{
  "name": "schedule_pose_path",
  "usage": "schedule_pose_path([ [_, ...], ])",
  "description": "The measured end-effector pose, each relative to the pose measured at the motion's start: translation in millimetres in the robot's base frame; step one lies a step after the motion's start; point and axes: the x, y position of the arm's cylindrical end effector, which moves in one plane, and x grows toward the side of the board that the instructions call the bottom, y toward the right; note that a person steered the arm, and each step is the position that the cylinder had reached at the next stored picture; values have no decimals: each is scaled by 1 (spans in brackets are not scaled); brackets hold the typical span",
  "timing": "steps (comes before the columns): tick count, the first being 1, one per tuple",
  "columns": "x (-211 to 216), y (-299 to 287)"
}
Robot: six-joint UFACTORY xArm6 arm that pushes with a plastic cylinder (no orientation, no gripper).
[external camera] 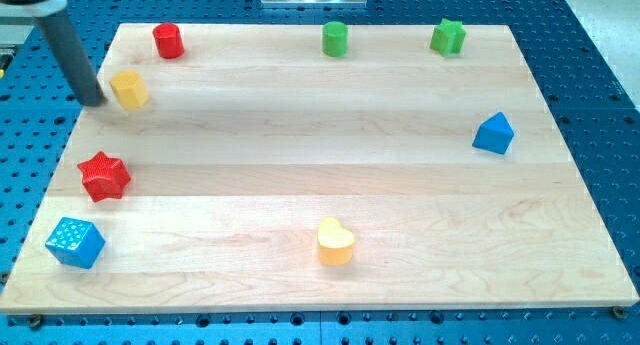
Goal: Place the hexagon diagonally to the heart
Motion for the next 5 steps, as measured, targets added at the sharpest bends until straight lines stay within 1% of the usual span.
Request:
schedule_pose_path([
  [1,-8,45],
  [2,32,133],
  [3,87,165],
  [4,141,133],
  [5,167,123],
])
